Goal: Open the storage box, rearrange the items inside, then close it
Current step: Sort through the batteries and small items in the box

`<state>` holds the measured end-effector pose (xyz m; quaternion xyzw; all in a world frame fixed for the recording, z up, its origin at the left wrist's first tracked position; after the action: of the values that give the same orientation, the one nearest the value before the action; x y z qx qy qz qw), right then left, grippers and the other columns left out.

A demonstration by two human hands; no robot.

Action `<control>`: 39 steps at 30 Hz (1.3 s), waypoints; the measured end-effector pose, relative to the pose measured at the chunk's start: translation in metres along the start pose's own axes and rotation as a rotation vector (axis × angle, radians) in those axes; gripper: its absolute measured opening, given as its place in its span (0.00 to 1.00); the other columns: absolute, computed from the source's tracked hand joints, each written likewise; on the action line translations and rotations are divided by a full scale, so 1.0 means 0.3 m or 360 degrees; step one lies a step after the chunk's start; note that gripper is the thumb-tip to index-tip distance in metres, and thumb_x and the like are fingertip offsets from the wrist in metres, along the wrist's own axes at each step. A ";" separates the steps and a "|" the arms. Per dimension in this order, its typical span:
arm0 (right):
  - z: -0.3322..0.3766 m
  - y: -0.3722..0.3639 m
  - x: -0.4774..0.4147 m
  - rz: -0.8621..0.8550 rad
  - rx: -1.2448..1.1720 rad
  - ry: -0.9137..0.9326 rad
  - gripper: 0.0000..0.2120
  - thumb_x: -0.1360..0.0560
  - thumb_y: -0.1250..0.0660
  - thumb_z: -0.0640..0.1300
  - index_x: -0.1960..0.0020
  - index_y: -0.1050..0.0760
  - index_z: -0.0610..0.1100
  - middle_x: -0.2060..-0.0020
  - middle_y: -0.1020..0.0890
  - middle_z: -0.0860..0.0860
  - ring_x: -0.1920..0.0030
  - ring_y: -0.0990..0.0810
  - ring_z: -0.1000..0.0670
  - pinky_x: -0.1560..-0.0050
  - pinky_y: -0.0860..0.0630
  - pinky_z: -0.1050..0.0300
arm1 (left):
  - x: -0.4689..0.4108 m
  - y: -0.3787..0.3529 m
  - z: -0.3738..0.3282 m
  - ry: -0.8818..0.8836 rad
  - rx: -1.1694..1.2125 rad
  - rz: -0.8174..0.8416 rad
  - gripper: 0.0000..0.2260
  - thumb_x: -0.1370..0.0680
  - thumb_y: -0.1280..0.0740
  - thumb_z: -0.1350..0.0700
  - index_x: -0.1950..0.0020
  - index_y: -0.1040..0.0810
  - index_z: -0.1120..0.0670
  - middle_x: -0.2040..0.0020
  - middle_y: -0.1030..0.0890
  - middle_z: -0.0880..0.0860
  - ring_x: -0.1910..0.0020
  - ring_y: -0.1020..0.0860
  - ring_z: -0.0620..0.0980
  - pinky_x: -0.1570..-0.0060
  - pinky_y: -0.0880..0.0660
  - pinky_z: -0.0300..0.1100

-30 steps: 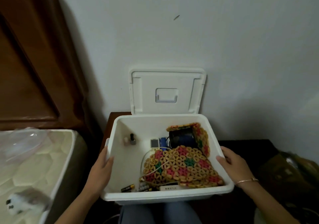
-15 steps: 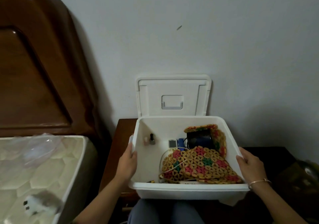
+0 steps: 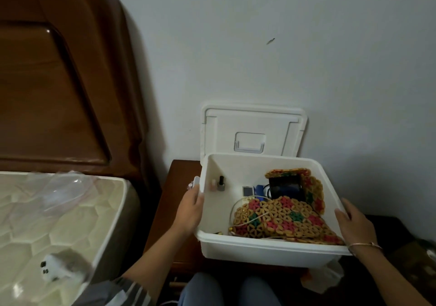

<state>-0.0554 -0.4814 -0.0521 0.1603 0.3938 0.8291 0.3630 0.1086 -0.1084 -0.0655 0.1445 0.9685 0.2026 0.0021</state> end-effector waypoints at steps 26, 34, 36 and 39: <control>0.847 -1.242 0.462 0.0498 0.0322 0.0956 0.21 0.23 0.40 0.39 0.30 0.33 0.44 0.29 0.34 0.47 0.28 0.39 0.48 0.28 0.41 0.57 | -0.111 0.571 0.628 0.0038 -0.1037 -0.0014 0.16 0.19 0.38 0.60 0.31 0.27 0.59 0.37 0.24 0.58 0.38 0.25 0.57 0.37 0.31 0.47; 0.806 -1.302 0.296 -0.0011 0.0158 0.0591 0.28 0.27 0.35 0.37 0.29 0.35 0.42 0.27 0.35 0.45 0.26 0.41 0.45 0.27 0.43 0.52 | -0.388 0.380 0.541 -0.0295 -0.0982 0.0083 0.18 0.18 0.39 0.56 0.28 0.31 0.53 0.33 0.28 0.51 0.35 0.29 0.49 0.34 0.35 0.42; 0.786 -1.321 0.261 -0.0004 0.0161 0.0479 0.30 0.26 0.36 0.38 0.26 0.39 0.43 0.25 0.39 0.46 0.25 0.43 0.45 0.27 0.48 0.55 | -0.440 0.312 0.537 -0.0375 -0.1037 0.0150 0.19 0.18 0.39 0.55 0.27 0.32 0.52 0.31 0.29 0.50 0.34 0.30 0.48 0.33 0.34 0.43; 0.747 -1.333 0.230 0.0006 0.0219 0.0352 0.30 0.23 0.40 0.39 0.24 0.47 0.44 0.24 0.45 0.48 0.24 0.49 0.48 0.25 0.56 0.57 | -0.502 0.214 0.546 -0.0453 -0.1090 0.0285 0.21 0.18 0.39 0.54 0.25 0.36 0.49 0.28 0.32 0.49 0.30 0.33 0.48 0.31 0.34 0.47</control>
<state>0.2111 -0.1404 -0.2182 0.0932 0.4870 0.8135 0.3040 0.2810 -0.0302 -0.1989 0.2462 0.8183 0.4919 0.1671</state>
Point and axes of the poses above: each hand's wrist, its own x-axis away from the middle knuckle, its own y-axis out of the back of the hand, z = x × y, the point moved 7 cm from there along -x, towards the middle knuckle
